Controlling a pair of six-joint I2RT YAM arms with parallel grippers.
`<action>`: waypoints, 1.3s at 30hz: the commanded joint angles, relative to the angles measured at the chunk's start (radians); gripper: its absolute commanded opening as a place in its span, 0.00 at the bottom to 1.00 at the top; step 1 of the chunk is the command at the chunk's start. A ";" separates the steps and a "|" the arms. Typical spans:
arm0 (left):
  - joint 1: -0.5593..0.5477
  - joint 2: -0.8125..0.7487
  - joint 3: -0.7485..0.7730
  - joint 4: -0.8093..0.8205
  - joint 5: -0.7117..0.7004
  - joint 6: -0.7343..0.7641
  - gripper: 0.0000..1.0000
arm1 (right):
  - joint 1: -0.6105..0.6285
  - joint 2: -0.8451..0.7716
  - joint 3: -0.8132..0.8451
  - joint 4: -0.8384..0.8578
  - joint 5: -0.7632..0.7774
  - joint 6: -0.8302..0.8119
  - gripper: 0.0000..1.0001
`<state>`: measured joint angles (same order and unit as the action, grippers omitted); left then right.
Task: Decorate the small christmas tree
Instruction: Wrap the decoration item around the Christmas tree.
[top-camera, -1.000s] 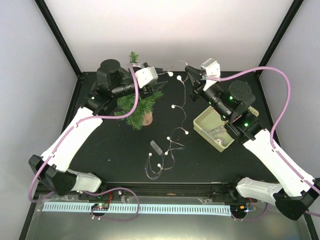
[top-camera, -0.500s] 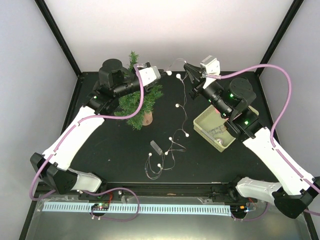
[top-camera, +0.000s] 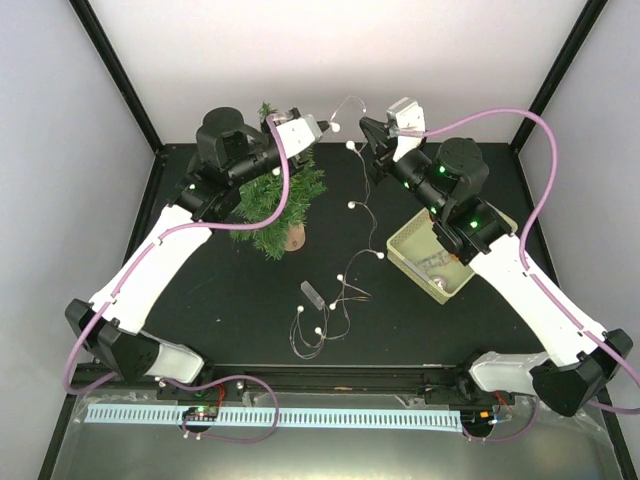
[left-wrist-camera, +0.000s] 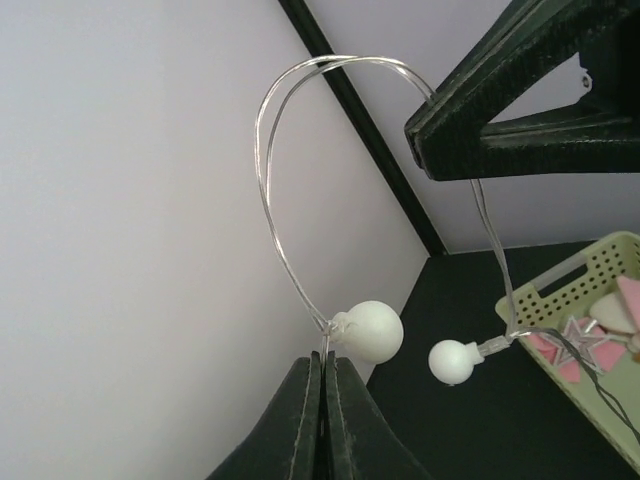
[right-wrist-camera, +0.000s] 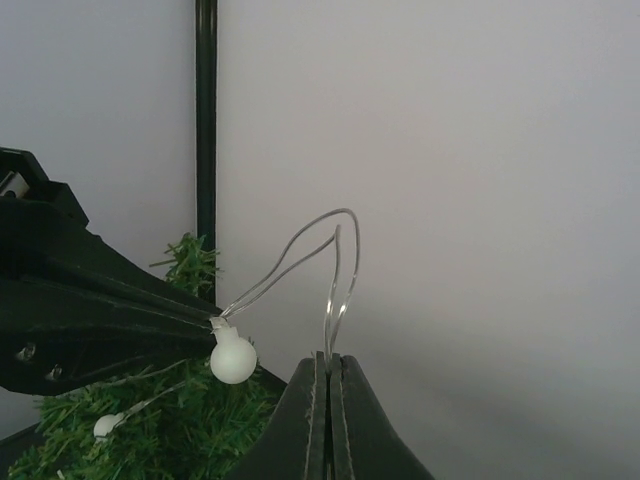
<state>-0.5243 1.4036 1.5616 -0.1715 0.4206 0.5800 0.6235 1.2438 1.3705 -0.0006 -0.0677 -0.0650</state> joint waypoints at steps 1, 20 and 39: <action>-0.003 0.032 0.079 0.003 -0.052 -0.030 0.02 | -0.020 0.022 0.059 0.020 -0.031 0.042 0.01; 0.009 0.079 0.155 -0.039 -0.090 -0.118 0.01 | -0.062 -0.060 -0.458 0.255 -0.272 0.067 0.55; 0.014 0.108 0.196 -0.048 -0.081 -0.158 0.02 | -0.064 0.342 -0.508 0.501 -0.273 -0.206 0.58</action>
<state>-0.5163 1.5024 1.7050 -0.2180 0.3416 0.4332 0.5648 1.5478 0.7898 0.4664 -0.3569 -0.2165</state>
